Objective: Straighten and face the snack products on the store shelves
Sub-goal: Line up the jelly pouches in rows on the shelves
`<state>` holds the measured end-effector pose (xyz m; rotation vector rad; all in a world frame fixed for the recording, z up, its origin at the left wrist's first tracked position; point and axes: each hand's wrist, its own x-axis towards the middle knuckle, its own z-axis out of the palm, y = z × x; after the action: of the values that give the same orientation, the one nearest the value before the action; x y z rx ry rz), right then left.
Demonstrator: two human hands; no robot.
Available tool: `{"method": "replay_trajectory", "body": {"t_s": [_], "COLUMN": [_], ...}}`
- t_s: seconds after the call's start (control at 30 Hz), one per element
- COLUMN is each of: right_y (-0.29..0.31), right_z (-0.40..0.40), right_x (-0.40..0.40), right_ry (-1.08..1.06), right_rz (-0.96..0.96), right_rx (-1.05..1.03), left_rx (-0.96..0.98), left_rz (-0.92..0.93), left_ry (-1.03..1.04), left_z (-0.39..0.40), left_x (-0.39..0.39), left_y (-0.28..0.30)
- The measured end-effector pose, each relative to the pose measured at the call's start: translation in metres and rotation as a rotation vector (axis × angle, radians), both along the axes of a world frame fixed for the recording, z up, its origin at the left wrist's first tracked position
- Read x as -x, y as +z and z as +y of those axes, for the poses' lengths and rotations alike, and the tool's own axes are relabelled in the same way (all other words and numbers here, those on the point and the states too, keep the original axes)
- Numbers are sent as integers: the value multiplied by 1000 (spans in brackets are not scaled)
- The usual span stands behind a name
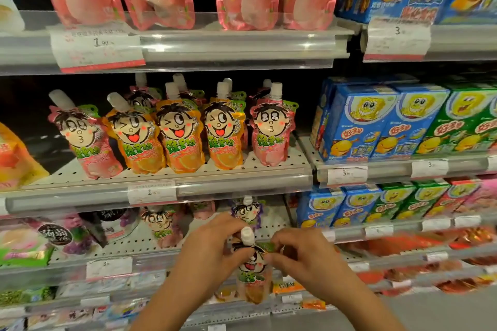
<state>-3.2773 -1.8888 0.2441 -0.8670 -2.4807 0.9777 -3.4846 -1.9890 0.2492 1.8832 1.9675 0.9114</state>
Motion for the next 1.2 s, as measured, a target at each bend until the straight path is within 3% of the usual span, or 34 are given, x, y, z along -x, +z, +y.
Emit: {"method": "replay_trajectory", "body": {"t_s": [0.13, 0.4, 0.53, 0.97, 1.2], "right_y": [-25, -78, -95, -92, -89], "right_z": [9, 35, 41, 39, 14], "right_x": [-9, -5, 16, 35, 14], "right_ry": [-137, -660, -774, -674, -594], "right_rz": [-24, 149, 205, 201, 102], "right_rx": [-38, -106, -87, -17, 52], "left_rx": [61, 120, 120, 156, 187], "left_rz": [-104, -72, -60, -75, 49], "left_ry": [97, 273, 256, 326, 446], "left_z": [-8, -11, -11, -2, 37], "left_x": [1, 26, 24, 27, 39], "left_y": [-27, -66, -69, -70, -60]}}
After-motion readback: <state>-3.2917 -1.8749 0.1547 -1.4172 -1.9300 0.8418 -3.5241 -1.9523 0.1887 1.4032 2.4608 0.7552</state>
